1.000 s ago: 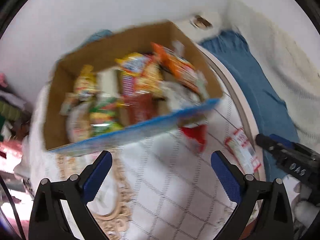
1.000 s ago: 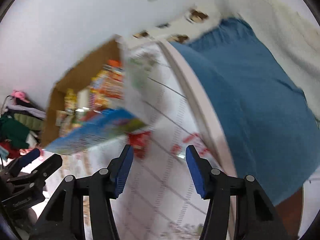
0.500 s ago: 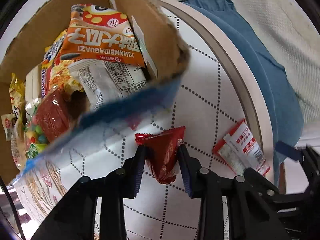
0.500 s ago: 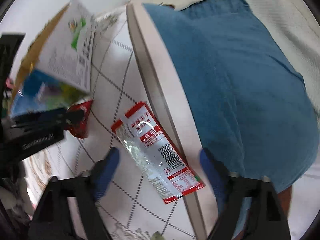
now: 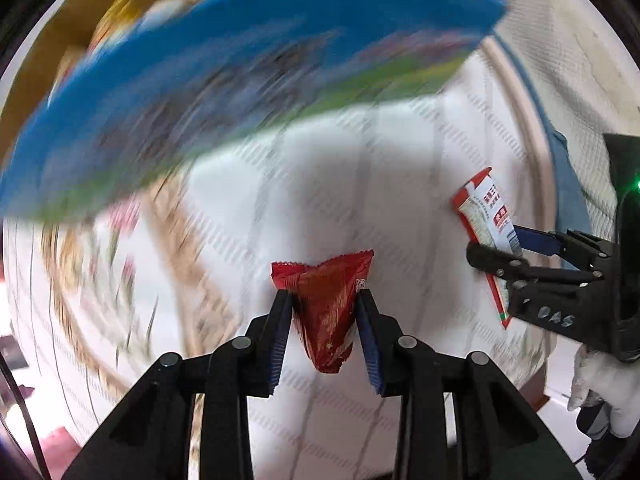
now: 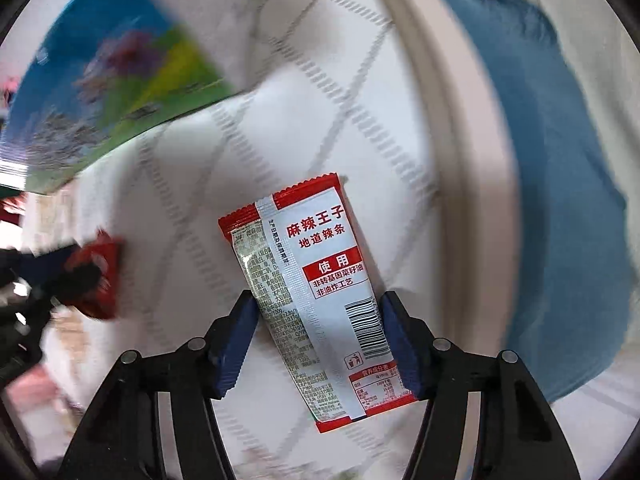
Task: Organize snacks
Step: 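Grasp the red candy with the left gripper while the right grasps the spicy strip pack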
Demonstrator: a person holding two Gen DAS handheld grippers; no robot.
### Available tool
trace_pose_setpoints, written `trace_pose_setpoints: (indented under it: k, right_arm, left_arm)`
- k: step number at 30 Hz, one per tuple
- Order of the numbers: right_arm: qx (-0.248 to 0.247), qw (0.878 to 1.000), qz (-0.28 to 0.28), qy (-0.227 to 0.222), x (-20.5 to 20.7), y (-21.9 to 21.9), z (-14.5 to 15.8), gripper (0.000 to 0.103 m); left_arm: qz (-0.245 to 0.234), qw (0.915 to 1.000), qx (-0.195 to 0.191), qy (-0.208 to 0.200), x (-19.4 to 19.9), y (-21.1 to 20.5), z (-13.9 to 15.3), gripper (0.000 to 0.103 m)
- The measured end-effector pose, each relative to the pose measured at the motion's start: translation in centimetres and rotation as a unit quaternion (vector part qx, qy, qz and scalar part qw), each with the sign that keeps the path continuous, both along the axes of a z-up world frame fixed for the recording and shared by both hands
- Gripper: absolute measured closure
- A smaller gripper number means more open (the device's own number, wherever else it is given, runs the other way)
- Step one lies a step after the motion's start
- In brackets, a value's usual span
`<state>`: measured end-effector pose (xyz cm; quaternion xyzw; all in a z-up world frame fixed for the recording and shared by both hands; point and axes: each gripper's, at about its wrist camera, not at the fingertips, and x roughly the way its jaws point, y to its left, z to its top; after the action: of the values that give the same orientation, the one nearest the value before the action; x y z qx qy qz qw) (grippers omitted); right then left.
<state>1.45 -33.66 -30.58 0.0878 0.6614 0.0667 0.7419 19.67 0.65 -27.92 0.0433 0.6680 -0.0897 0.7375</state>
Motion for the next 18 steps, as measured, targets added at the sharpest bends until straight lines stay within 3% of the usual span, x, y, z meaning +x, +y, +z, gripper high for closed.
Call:
trace_pose_setpoints:
  k: [6, 8, 10, 12, 13, 15, 18]
  right_arm:
    - [0.045, 0.998, 0.006, 0.036, -2.3, 5.8, -0.1, 0.038]
    - [0.033, 0.999, 0.014, 0.035, -2.3, 7.1, -0.1, 0.034]
    - [0.03, 0.998, 0.012, 0.044, -2.3, 7.5, -0.3, 0.022]
    - [0.038, 0.998, 0.024, 0.055, -1.8, 8.0, -0.3, 0.021]
    - [0.038, 0.997, 0.033, 0.057, -1.7, 8.0, -0.1, 0.021]
    - [0.035, 0.996, 0.051, 0.057, -1.4, 7.8, 0.4, 0.021]
    - [0.016, 0.996, 0.078, 0.05, -1.2, 8.8, 1.1, 0.021]
  left_arm:
    - [0.097, 0.9931, -0.045, 0.047, -3.1, 7.4, -2.0, 0.069]
    - [0.128, 0.9873, -0.075, 0.058, -3.5, 8.8, -2.3, 0.065]
    - [0.153, 0.9805, -0.101, 0.071, -3.9, 9.9, -2.5, 0.063]
    - [0.166, 0.9756, -0.122, 0.076, -4.6, 10.8, -2.0, 0.058]
    - [0.168, 0.9751, -0.124, 0.075, -5.0, 11.2, -1.7, 0.048]
    - [0.167, 0.9762, -0.12, 0.069, -5.6, 12.5, -1.0, 0.036]
    - [0.166, 0.9768, -0.113, 0.076, -5.3, 12.9, -1.1, 0.035]
